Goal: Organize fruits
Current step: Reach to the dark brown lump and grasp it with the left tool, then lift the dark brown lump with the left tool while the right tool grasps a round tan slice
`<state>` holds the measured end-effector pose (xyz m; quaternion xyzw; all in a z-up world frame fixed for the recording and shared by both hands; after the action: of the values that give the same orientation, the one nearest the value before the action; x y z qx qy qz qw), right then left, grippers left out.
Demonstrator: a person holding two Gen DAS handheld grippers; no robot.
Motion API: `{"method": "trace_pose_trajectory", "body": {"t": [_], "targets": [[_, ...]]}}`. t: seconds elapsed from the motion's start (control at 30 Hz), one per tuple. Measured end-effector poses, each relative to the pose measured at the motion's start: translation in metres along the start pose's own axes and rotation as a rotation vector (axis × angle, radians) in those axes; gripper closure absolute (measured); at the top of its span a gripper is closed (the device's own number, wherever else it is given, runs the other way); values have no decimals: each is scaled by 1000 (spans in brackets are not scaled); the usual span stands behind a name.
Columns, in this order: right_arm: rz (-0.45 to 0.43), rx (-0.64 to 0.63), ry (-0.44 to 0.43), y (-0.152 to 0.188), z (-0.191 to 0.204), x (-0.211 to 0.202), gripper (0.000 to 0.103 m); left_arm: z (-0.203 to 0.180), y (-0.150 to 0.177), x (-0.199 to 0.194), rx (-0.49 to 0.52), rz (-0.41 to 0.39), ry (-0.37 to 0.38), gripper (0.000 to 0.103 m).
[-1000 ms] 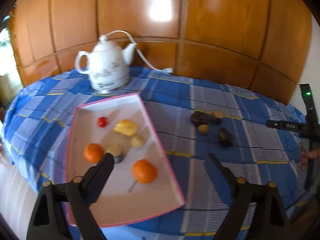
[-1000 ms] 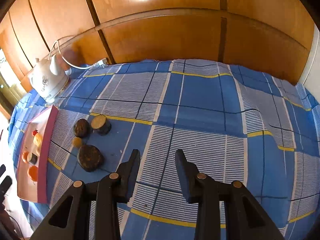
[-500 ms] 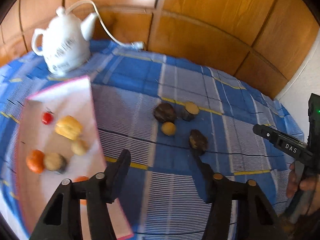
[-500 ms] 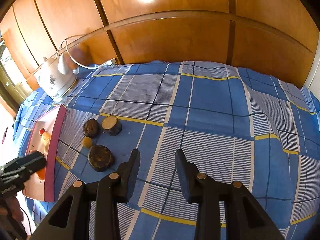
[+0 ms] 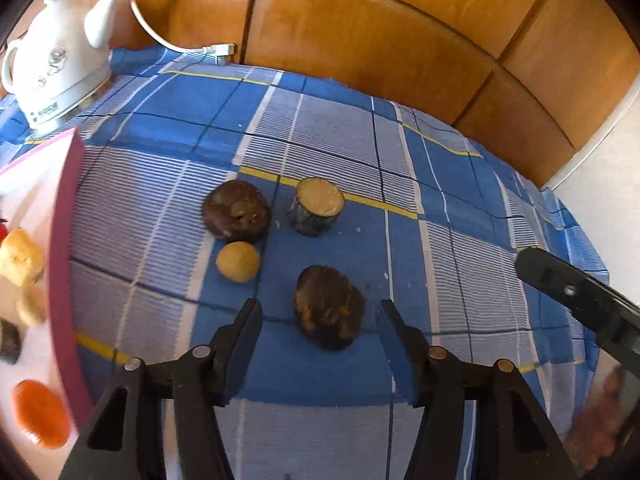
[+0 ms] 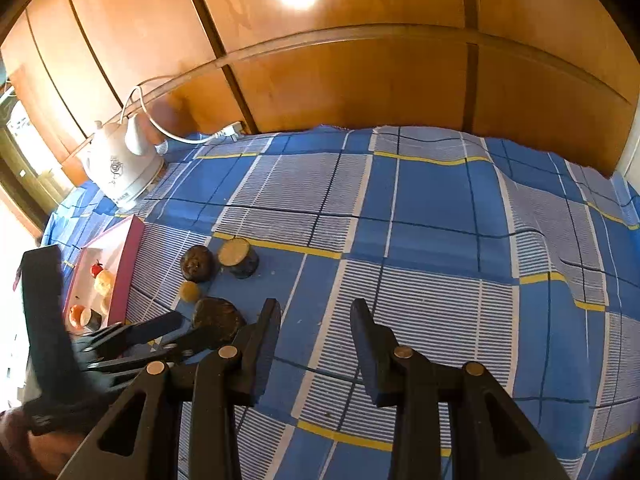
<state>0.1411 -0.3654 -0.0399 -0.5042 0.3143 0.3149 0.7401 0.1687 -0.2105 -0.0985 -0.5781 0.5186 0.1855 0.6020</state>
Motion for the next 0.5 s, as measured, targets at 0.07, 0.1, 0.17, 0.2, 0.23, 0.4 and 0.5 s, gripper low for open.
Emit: {"method": "trace_pose_trajectory", "body": {"t": [0.07, 0.1, 0.17, 0.2, 0.23, 0.4, 0.5], "targets": [[0, 0, -1, -1, 0, 0, 66, -3, -2, 9, 5, 0, -1, 44], [1, 0, -3, -1, 0, 0, 66, -4, -2, 14, 7, 8, -5, 50], [3, -1, -3, -1, 0, 1, 66, -4, -1, 20, 10, 3, 21, 61], [4, -2, -4, 0, 0, 1, 66, -4, 1, 18, 20, -8, 23, 62], [4, -4, -3, 0, -1, 1, 66, -5, 3, 17, 27, -7, 28, 62], [10, -9, 1, 1, -1, 2, 66, -3, 32, -6, 58, -15, 35, 62], [20, -14, 2, 4, 0, 4, 67, 0, 61, -24, 122, -58, -1, 62]]}}
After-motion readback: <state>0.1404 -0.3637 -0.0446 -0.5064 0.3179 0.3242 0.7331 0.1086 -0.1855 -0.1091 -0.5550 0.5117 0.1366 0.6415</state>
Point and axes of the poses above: each gripper's, at about its wrist camera, not at the fingertips, and x roughly the way its jaws point, z to its left, y to its underside, the point moved 5 cm from there along x, roughly the way its jaws point, and after that the axes turned 8 degrees about x, right-handed, at the moved point
